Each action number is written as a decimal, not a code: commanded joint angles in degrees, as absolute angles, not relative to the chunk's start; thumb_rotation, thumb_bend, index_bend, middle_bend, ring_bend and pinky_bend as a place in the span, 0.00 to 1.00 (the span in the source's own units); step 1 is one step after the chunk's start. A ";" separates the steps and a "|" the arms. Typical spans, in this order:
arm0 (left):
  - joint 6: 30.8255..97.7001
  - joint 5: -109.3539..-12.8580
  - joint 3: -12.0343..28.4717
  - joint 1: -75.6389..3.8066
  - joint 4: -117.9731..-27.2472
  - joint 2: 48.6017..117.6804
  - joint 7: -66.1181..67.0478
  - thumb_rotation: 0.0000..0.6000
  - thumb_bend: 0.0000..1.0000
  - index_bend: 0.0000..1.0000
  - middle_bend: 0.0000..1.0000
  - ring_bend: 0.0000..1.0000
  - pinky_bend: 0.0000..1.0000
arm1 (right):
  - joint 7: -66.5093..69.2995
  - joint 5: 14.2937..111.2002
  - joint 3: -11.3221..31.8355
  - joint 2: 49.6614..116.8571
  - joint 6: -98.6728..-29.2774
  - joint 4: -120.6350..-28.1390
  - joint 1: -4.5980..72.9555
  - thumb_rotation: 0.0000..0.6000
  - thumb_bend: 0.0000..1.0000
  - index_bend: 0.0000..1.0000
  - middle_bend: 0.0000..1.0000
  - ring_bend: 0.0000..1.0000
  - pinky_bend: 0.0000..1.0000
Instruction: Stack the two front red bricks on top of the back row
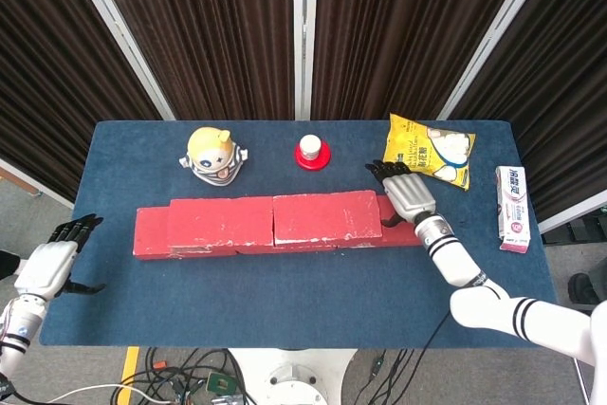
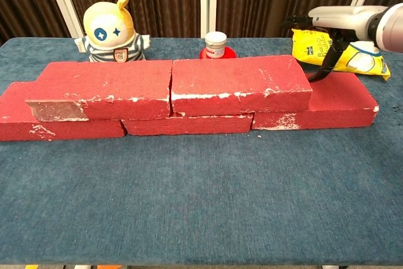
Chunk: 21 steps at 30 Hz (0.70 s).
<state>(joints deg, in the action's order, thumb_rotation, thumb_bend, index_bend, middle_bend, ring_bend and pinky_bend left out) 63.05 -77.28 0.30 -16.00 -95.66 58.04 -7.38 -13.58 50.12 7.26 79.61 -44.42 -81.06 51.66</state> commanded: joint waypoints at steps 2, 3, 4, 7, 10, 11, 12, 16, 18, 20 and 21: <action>63.08 -77.35 0.31 -15.94 -95.54 57.95 -7.70 1.00 0.00 0.00 0.00 0.00 0.00 | -13.93 50.17 7.74 80.62 -44.34 -80.45 51.85 1.00 0.07 0.00 0.00 0.00 0.00; 63.07 -77.38 0.29 -15.92 -95.51 57.92 -7.79 1.00 0.00 0.00 0.00 0.00 0.00 | -13.97 50.15 7.79 80.72 -44.33 -80.39 51.83 1.00 0.07 0.00 0.00 0.00 0.00; 63.08 -77.43 0.28 -15.91 -95.50 57.89 -7.89 1.00 0.00 0.00 0.00 0.00 0.00 | -14.04 50.14 7.85 80.79 -44.29 -80.36 51.82 1.00 0.07 0.00 0.00 0.00 0.00; 63.15 -77.66 0.23 -15.84 -95.47 57.83 -8.14 1.00 0.00 0.00 0.00 0.00 0.00 | -14.28 49.98 7.98 80.86 -44.16 -80.37 51.77 1.00 0.07 0.00 0.00 0.00 0.00; 63.11 -77.82 0.18 -15.84 -95.46 57.86 -8.27 1.00 0.00 0.00 0.00 0.00 0.00 | -14.65 49.85 8.09 80.59 -44.19 -80.52 51.67 1.00 0.07 0.00 0.00 0.00 0.00; 63.05 -77.83 0.17 -15.87 -95.47 57.86 -8.30 1.00 0.00 0.00 0.00 0.00 0.00 | -14.70 49.81 8.11 80.44 -44.23 -80.60 51.60 1.00 0.07 0.00 0.00 0.00 0.00; 62.99 -77.83 0.18 -15.90 -95.46 57.86 -8.31 1.00 0.00 0.00 0.00 0.00 0.00 | -14.70 49.76 8.16 80.27 -44.26 -80.70 51.51 1.00 0.07 0.00 0.00 0.00 0.00; 62.98 -77.68 0.31 -15.97 -95.48 57.89 -8.15 1.00 0.00 0.00 0.00 0.00 0.00 | -14.51 50.07 8.56 78.90 -44.77 -81.87 51.01 1.00 0.07 0.00 0.00 0.00 0.00; 63.08 -77.58 0.39 -15.95 -95.57 57.86 -8.05 1.00 0.00 0.00 0.00 0.00 0.00 | -14.41 50.56 8.72 77.70 -45.31 -83.14 50.62 1.00 0.07 0.00 0.00 0.00 0.00; 63.31 -77.48 0.52 -15.91 -95.70 57.81 -7.90 1.00 0.00 0.00 0.00 0.00 0.00 | -14.32 51.52 8.81 75.65 -46.38 -85.43 49.87 1.00 0.07 0.00 0.00 0.00 0.00; 63.54 -77.45 0.59 -15.84 -95.74 57.82 -7.79 1.00 0.00 0.00 0.00 0.00 0.00 | -14.29 52.08 8.76 74.57 -46.99 -86.65 49.42 1.00 0.07 0.00 0.00 0.00 0.00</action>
